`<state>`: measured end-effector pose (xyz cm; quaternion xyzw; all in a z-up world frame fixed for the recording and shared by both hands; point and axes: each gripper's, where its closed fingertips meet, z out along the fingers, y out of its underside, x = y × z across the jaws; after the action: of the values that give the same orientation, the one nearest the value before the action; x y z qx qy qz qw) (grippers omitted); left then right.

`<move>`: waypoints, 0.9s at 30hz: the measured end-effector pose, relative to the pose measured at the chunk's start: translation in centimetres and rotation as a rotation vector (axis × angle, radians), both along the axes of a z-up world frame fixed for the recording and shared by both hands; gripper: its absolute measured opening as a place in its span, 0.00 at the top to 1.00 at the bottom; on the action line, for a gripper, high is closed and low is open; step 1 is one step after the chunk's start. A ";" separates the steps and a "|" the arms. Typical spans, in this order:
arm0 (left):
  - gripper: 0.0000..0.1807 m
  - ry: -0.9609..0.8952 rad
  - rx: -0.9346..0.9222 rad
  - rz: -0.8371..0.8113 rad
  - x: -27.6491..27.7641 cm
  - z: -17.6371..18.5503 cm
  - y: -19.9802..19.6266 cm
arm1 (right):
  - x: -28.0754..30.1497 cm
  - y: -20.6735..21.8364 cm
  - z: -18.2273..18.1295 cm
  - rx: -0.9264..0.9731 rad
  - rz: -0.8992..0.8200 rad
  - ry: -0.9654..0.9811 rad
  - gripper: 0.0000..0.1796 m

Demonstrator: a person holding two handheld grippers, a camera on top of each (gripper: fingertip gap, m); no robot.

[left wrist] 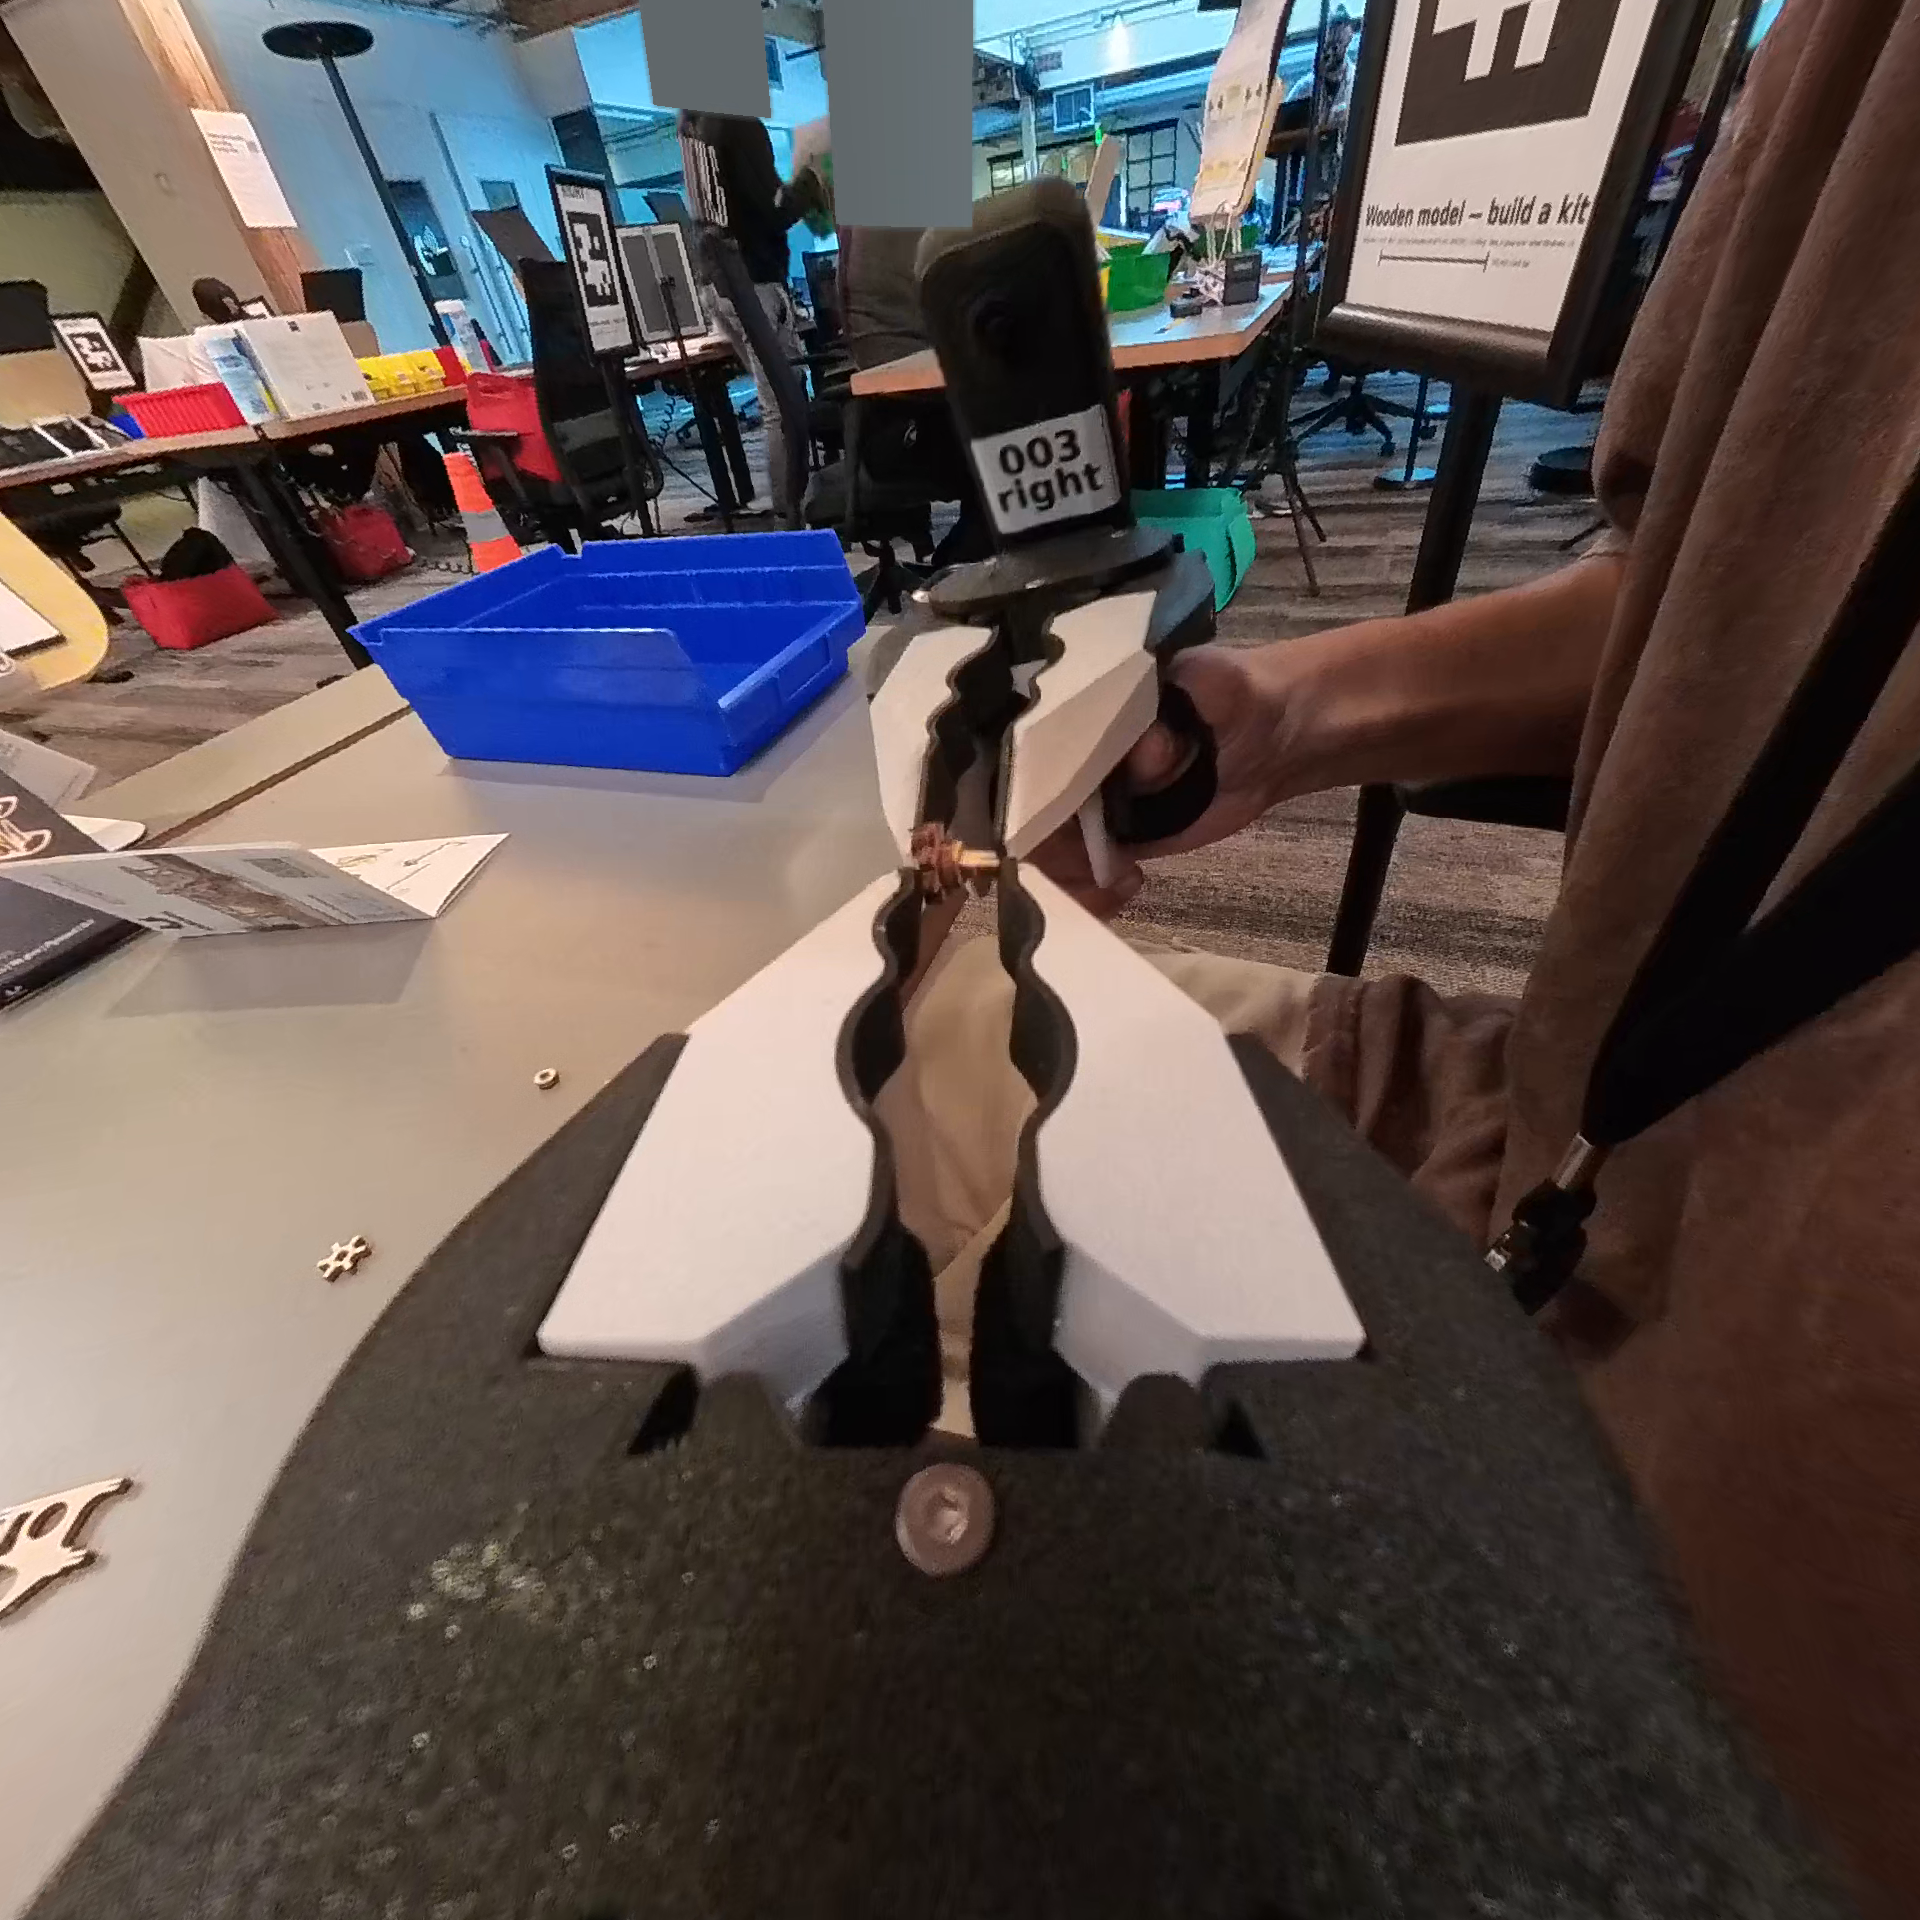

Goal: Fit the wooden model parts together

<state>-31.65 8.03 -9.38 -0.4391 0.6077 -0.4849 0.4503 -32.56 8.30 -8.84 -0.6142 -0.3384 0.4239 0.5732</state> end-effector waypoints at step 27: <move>0.94 0.022 0.120 0.058 0.2 -0.4 0.4 | 0.3 0.6 -0.2 0.113 -0.099 -0.126 0.92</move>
<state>-31.45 8.41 -9.73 -0.4339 0.6278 -0.4293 0.4830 -32.23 8.92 -9.07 -0.6222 -0.3664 0.3361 0.6047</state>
